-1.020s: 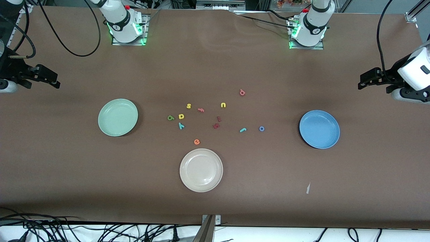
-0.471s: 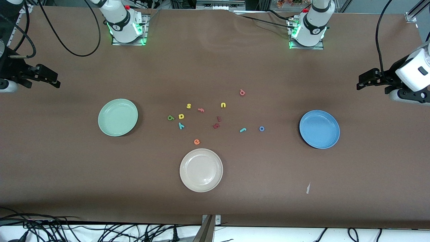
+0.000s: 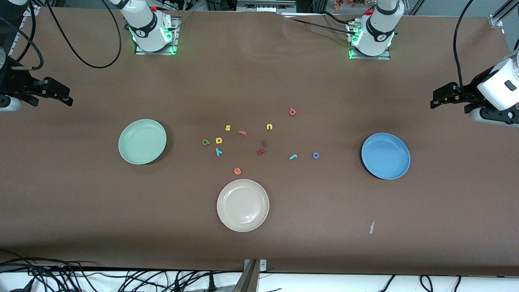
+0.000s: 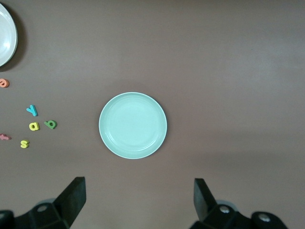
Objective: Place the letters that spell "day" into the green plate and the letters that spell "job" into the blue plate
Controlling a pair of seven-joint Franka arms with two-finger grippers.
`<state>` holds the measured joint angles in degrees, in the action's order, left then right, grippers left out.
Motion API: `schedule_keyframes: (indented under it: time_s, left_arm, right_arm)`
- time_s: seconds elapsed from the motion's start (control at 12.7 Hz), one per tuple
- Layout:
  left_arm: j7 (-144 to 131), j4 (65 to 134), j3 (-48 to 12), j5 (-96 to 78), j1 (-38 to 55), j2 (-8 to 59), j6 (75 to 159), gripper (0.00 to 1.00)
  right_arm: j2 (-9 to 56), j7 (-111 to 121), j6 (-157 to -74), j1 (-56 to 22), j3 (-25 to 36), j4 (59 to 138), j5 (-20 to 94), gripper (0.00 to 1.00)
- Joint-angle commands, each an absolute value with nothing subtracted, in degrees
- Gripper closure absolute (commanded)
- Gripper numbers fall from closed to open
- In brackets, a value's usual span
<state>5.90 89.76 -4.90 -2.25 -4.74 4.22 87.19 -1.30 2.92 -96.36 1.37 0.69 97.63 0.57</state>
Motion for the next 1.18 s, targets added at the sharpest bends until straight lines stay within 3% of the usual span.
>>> schedule_keyframes:
  time_s: [0.0,1.1]
  left_arm:
    - [6.33,89.3,-4.83,-2.99,-4.66,4.22,87.1,0.0]
    - [6.07,88.95,-4.83,-3.68,-5.01,5.7,87.36,0.0]
  right_arm:
    - [-2.64,3.6,-95.89,1.76,0.26,98.52,0.0,0.0]
    - [-2.55,3.6,-95.89,1.76,0.26,98.09,0.0,0.0]
